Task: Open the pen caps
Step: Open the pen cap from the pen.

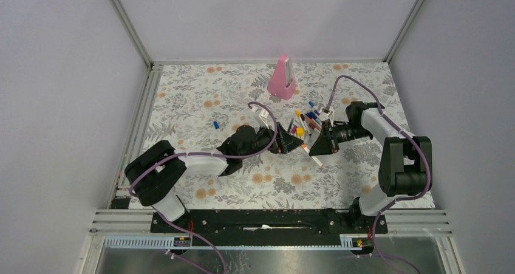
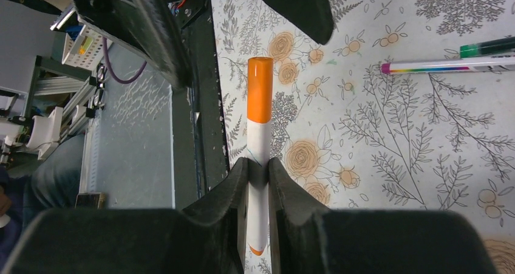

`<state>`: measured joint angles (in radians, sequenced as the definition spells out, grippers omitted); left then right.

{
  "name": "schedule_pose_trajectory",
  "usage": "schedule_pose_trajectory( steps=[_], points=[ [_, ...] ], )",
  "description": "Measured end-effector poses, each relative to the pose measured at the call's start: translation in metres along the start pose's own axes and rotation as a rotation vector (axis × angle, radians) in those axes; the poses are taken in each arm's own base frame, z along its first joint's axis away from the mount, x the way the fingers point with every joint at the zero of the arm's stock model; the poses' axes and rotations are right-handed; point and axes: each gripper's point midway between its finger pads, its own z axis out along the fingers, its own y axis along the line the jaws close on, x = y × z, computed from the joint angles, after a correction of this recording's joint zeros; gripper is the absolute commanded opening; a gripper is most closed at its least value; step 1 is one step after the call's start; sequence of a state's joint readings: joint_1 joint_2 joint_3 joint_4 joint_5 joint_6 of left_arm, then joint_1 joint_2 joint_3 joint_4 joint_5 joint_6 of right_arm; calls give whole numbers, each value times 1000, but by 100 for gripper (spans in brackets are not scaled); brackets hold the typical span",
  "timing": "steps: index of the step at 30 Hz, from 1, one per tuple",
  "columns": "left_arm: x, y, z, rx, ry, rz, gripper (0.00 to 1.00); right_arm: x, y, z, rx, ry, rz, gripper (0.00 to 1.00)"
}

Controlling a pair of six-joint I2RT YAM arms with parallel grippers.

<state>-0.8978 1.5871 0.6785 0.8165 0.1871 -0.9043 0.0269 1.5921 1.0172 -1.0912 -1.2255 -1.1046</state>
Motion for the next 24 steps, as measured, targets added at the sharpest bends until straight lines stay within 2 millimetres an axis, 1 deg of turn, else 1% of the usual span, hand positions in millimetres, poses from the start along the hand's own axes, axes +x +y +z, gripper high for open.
schedule_pose_trajectory(
  steps=[5, 7, 10, 15, 17, 21, 23, 24],
  points=[
    [4, 1, 11, 3, 0, -8, 74, 1, 3, 4, -30, 2, 21, 0],
    [7, 0, 14, 8, 4, -11, 67, 0, 2, 4, -34, 1, 22, 0],
    [12, -1, 16, 15, 10, -18, 58, 1, 2, 4, -41, 4, 28, 0],
    [18, -5, 18, 28, 17, -29, 52, 2, 3, 5, -50, 5, 32, 0],
    [20, -5, 19, 31, 19, -33, 47, 2, 4, 6, -56, 9, 34, 0],
    [20, -7, 21, 34, 18, -41, 34, 2, 4, 7, -62, 13, 30, 0],
    [20, -6, 22, 34, 17, -46, 25, 2, 4, 8, -64, 14, 29, 0],
    [20, -6, 23, 35, 17, -48, 18, 2, 4, 8, -65, 14, 30, 0]
  ],
)
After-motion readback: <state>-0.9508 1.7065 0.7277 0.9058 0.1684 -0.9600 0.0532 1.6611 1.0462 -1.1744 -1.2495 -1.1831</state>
